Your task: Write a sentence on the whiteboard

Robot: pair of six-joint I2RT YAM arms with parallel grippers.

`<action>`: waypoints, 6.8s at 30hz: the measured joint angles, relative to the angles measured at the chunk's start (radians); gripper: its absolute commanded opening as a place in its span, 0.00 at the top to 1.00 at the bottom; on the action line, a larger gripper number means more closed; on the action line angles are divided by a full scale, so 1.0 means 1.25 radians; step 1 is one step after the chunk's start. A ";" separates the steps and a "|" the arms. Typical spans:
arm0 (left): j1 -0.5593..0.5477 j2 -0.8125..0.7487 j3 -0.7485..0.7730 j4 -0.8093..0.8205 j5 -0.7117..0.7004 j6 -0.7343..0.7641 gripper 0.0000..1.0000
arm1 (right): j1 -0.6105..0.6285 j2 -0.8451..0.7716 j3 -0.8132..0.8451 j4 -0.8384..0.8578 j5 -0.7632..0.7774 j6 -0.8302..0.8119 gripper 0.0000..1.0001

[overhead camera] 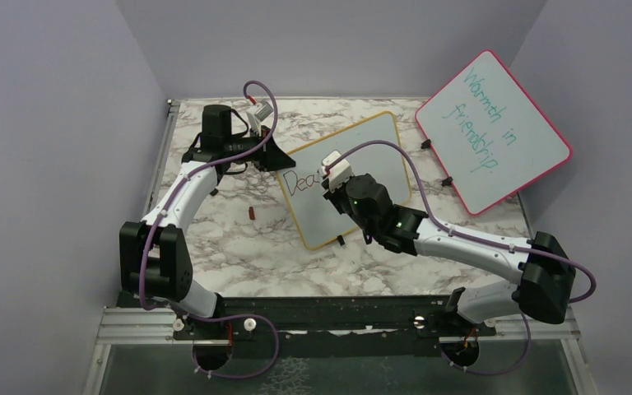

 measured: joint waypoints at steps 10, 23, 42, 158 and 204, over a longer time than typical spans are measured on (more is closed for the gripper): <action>0.000 0.000 0.000 -0.002 0.000 0.001 1.00 | 0.000 -0.001 0.002 -0.013 -0.026 -0.004 1.00; 0.000 0.000 0.000 -0.002 0.000 0.001 1.00 | 0.000 -0.010 0.001 -0.066 -0.038 -0.003 1.00; 0.000 0.000 0.000 -0.002 0.000 0.002 1.00 | -0.002 -0.014 -0.001 -0.076 0.012 -0.004 1.00; 0.000 0.005 0.011 -0.017 0.001 0.010 1.00 | -0.031 -0.062 -0.047 -0.085 0.002 -0.001 1.00; 0.004 0.010 0.014 -0.020 0.002 0.013 1.00 | -0.133 -0.067 -0.051 -0.018 -0.052 -0.015 0.99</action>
